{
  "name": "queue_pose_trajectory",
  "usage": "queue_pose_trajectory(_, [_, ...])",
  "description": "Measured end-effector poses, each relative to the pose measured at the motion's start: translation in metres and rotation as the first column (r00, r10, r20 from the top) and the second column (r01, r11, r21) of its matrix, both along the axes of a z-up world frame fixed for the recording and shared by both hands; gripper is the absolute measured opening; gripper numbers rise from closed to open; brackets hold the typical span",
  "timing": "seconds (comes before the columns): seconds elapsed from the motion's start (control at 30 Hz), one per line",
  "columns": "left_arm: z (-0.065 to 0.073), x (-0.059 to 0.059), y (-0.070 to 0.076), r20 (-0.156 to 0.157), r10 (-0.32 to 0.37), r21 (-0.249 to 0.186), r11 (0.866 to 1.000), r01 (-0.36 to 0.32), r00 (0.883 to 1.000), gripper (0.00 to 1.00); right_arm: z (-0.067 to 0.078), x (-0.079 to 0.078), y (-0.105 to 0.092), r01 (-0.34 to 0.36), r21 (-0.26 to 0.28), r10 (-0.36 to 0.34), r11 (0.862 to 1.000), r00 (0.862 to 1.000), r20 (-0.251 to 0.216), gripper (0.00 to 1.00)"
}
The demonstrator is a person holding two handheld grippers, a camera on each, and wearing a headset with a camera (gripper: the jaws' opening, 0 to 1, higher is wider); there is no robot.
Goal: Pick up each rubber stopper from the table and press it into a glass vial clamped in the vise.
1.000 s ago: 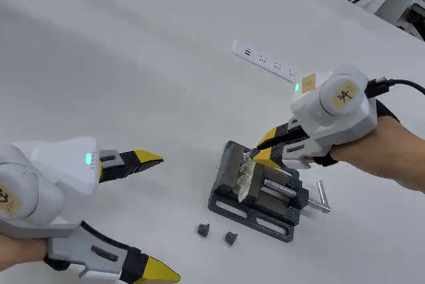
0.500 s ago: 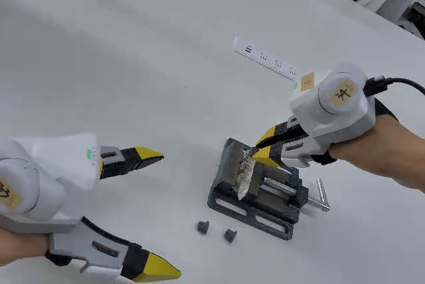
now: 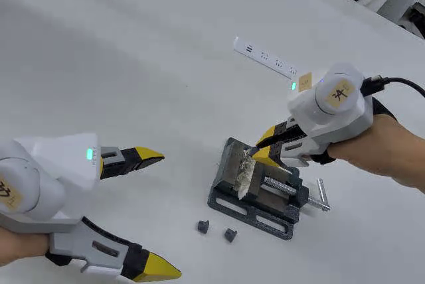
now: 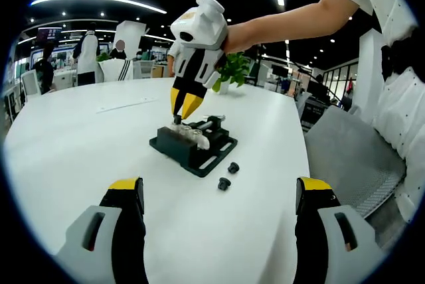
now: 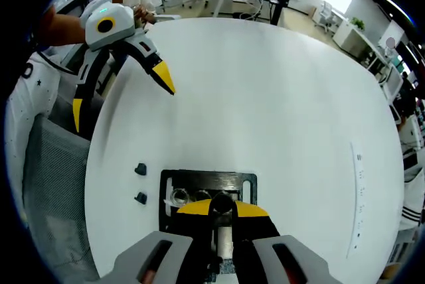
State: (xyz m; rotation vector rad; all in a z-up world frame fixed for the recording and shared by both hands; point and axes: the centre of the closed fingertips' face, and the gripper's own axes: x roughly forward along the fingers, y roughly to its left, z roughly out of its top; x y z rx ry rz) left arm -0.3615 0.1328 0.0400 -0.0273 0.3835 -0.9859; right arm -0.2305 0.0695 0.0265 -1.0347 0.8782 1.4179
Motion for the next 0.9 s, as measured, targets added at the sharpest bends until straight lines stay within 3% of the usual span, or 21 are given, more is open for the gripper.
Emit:
queue_pose_trajectory(0.4, [0.0001, 0.0003, 0.0006, 0.0, 0.002, -0.006, 1.0, -0.002, 1.0, 0.95, 0.0002, -0.0016, 0.0008, -0.022, -0.03, 0.023, 0.999, 1.0, 0.018, 0.06])
queue_pose_trajectory(0.6, [-0.0002, 0.0004, 0.0012, -0.001, 0.002, -0.007, 1.0, -0.002, 1.0, 0.95, -0.0003, -0.0023, 0.0024, -0.047, -0.072, 0.05, 0.996, 0.998, 0.034, 0.06])
queue_pose_trajectory(0.9, [0.0, 0.0, 0.0009, -0.001, 0.002, -0.008, 1.0, -0.002, 1.0, 0.94, -0.0005, -0.0011, 0.0025, -0.015, -0.109, 0.015, 0.994, 1.0, 0.0, 0.06])
